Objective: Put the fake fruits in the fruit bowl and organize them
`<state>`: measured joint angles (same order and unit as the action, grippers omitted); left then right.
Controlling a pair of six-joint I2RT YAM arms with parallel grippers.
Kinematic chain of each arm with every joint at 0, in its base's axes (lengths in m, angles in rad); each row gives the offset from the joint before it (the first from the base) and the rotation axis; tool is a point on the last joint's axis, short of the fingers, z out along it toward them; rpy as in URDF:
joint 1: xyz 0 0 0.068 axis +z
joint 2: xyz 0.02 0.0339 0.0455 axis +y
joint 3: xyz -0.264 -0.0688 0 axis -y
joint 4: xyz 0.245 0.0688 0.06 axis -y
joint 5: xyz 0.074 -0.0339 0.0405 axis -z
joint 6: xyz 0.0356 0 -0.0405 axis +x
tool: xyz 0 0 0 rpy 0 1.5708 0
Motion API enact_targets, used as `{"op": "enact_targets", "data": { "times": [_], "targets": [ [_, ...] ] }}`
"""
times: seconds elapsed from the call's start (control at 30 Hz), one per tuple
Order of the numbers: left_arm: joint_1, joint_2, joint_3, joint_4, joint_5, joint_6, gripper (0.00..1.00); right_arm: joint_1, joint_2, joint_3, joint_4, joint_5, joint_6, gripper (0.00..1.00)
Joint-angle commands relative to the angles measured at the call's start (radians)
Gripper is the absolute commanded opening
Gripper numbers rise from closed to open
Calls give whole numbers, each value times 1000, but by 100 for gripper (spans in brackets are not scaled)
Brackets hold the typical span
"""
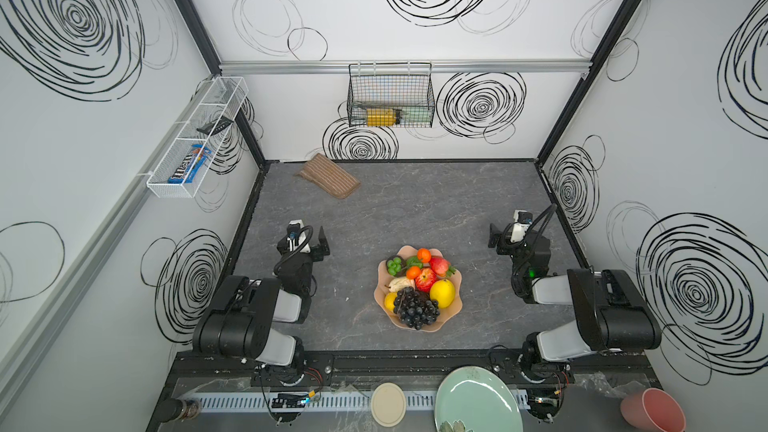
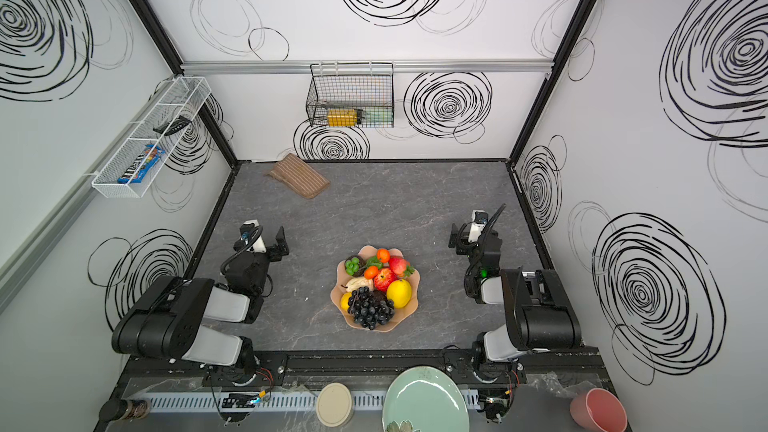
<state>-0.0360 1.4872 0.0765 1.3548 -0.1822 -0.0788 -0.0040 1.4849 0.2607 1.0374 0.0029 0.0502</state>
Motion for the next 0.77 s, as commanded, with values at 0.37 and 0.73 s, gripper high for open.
{"op": "enact_targets", "data": {
  "times": [0.37,0.73],
  "targets": [
    [31,11,87,67,190,37,96,-1,-2,16,36,-4,-6,97],
    [31,12,86,67,190,36,96,-5,-3,15,36,-12,-5,97]
  ]
}}
